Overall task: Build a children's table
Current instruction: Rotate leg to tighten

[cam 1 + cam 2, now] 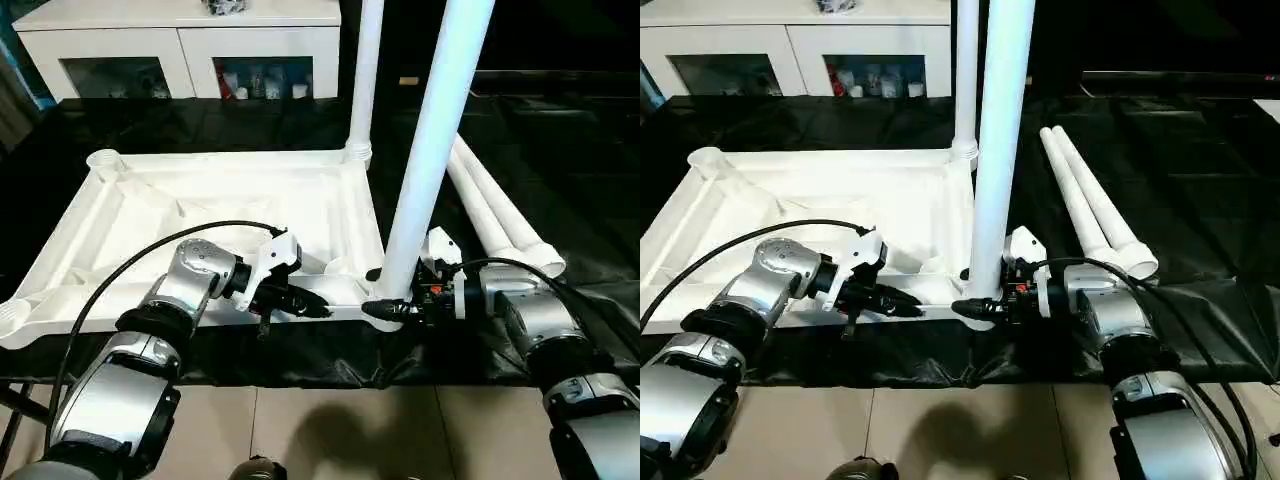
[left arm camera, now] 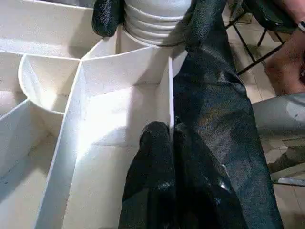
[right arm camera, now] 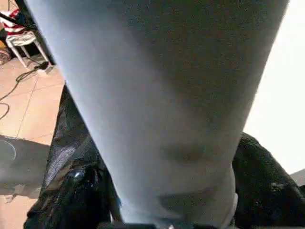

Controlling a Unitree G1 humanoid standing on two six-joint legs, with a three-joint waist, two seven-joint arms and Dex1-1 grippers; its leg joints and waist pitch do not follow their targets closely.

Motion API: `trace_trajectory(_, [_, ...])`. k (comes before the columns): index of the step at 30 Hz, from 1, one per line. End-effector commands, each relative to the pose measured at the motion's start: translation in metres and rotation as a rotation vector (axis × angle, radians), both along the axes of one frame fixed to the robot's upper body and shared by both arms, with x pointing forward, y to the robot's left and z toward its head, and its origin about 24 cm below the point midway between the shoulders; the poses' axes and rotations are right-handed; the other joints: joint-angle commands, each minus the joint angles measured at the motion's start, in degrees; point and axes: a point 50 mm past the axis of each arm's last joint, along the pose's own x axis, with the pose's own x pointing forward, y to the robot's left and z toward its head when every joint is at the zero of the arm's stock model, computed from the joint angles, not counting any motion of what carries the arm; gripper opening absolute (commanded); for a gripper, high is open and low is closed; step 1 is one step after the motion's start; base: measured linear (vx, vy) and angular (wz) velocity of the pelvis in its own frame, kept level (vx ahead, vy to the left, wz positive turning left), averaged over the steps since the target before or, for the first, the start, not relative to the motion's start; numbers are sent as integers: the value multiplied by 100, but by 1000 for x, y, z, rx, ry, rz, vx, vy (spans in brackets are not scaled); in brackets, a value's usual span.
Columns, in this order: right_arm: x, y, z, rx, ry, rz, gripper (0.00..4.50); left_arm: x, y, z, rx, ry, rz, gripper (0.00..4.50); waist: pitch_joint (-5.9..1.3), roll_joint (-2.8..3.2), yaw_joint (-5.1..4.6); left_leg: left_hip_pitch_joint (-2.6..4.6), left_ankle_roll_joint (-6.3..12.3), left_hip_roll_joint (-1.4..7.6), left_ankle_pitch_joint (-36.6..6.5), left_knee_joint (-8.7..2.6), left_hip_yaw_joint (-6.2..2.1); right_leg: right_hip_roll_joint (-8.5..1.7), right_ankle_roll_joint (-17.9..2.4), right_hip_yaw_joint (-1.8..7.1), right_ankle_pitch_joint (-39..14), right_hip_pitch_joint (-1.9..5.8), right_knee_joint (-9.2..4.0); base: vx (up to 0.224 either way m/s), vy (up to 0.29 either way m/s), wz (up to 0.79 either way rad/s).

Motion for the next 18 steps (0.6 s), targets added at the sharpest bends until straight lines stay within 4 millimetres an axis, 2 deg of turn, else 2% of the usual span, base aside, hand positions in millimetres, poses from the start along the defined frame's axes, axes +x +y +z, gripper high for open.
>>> trace_trajectory(1, [-4,10,-6,22,35,5,275,0,-20,7,-57,-13,-67,0,-425,-99,-3,167,468,396,-1264,-394,-163,-426,-1619,250,-1168,247,-347,0,0,0])
trace_trajectory(3, [-1,11,-10,28,28,-91,274,4,-25,8,-59,-30,-5,0,-425,-106,-1,162,463,398,-1239,-395,-165,-429,-1625,247,-1162,245,-340,0,0,0])
trace_trajectory(5, [8,12,-16,-11,-10,-266,274,13,-35,11,-72,-57,110,0,-394,-111,-23,175,295,400,-1429,-428,-176,-431,-1541,246,-1548,217,-378,0,0,0])
trace_trajectory(6, [14,12,-20,-36,-26,-383,273,18,-42,14,-80,-68,181,0,-379,-102,-66,199,119,384,-1571,-440,-188,-439,-1474,256,-1844,192,-404,0,0,0])
trace_trajectory(7, [18,13,-21,-34,-25,-480,273,22,-48,16,-84,-87,231,0,-374,-111,-85,217,14,363,-1751,-441,-204,-454,-1377,249,-2188,200,-448,0,0,0])
trace_trajectory(8, [19,13,-21,-31,-25,-503,272,23,-50,16,-84,-90,243,0,-375,-117,-94,218,-8,361,-1795,-447,-208,-459,-1330,251,-2285,205,-467,0,0,0])
trace_trajectory(9, [26,14,-22,-7,-21,-647,272,28,-60,18,-84,-107,318,0,-377,-132,-113,207,4,348,-1752,-444,-205,-456,-1272,257,-2317,205,-483,0,0,0])
trace_trajectory(10, [29,14,-23,-3,-13,-727,272,30,-67,19,-93,-113,363,0,-383,-99,-120,228,8,352,-1738,-440,-208,-451,-1251,264,-2246,190,-493,0,0,0])
trace_trajectory(12, [30,14,-24,-5,-8,-778,272,32,-72,20,-99,-115,392,0,-394,-126,-129,200,63,338,-1642,-433,-200,-438,-1264,262,-2056,213,-482,0,0,0])
trace_trajectory(13, [32,15,-26,-23,-11,-846,272,33,-79,21,-103,-122,429,0,-411,-113,-133,174,161,329,-1441,-420,-188,-416,-1303,256,-1697,223,-447,0,0,0])
trace_trajectory(14, [34,18,-27,-28,-10,-910,272,33,-86,21,-99,-136,456,0,-417,-63,-127,188,168,329,-1420,-415,-188,-415,-1329,258,-1597,216,-440,0,0,0])
trace_trajectory(15, [37,23,-29,-33,-14,-1001,272,33,-95,20,-90,-158,488,0,-427,-84,-152,187,174,331,-1318,-416,-181,-397,-1372,260,-1350,211,-424,0,0,0])
trace_trajectory(16, [37,23,-29,-33,-15,-1003,272,33,-95,20,-90,-159,489,0,-445,-89,-137,196,227,320,-1236,-399,-174,-401,-1426,253,-1138,229,-412,0,0,0])
trace_trajectory(17, [37,26,-28,-20,-20,-1011,272,32,-97,19,-80,-173,479,0,-447,-98,-138,173,283,309,-1172,-392,-172,-402,-1443,249,-1036,249,-397,0,0,0])
trace_trajectory(18, [38,28,-27,-12,-25,-1012,307,31,-98,18,-74,-182,471,0,-454,-100,-123,152,392,301,-1064,-380,-166,-412,-1452,242,-910,270,-393,0,0,0])
